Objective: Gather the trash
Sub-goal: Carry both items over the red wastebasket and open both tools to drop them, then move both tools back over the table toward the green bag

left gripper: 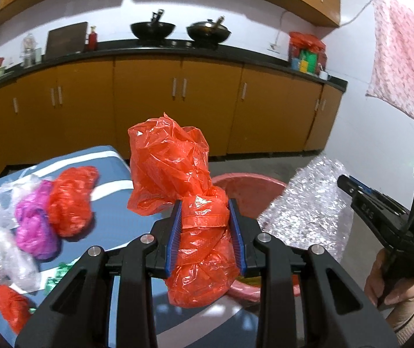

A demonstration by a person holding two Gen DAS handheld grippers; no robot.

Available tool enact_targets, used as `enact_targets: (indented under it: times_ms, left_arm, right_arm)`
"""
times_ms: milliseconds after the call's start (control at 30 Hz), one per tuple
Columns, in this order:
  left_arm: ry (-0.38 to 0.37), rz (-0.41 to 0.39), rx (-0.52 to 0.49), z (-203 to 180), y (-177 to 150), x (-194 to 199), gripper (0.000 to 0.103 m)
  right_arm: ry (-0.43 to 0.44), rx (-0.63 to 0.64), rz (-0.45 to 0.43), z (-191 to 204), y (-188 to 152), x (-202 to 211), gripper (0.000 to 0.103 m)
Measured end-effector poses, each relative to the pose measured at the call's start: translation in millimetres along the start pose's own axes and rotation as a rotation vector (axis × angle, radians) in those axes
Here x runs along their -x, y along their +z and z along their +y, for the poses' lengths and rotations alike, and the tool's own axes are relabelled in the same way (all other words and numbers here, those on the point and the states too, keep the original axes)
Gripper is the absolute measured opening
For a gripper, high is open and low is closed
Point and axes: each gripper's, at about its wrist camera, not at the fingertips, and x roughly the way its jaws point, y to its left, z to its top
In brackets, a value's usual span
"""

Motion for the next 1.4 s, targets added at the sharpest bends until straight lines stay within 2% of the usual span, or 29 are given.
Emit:
enact_targets:
  times_ms: [333,567,733,867,967,1167,1400]
  left_arm:
    - [-0.068,0.036,-0.041,-28,1,-32,0.031]
    - [-0.089,0.071,-0.061,-40,0,-52,0.032]
    - [-0.099,0.100,-0.053,-43,-3,-62,0.034]
    - [-0.108,0.115,-0.054,-43,-4,-64,0.044]
    - [-0.102,0.119,-0.054,-43,-5,-65,0.051]
    - [-0.062,0.100,-0.015,-27,-3,-51,0.051]
    - [0.040,0.016,0.048,9,-7,-1,0.054]
  right_arm:
    - [-0.010,-0.005,0.004,-8,3,-17,0.014]
    - [0.001,-0.009,0.015,-11,1,-26,0.015]
    - [0.032,-0.014,0.021,-14,1,-30,0.019]
    - [0.044,-0.028,0.021,-21,1,-29,0.033]
    - [0.046,-0.038,0.024,-24,0,-28,0.034]
    - [0.038,-0.035,0.012,-28,0,-16,0.039]
    - [0.076,-0.021,0.002,-20,3,3,0.043]
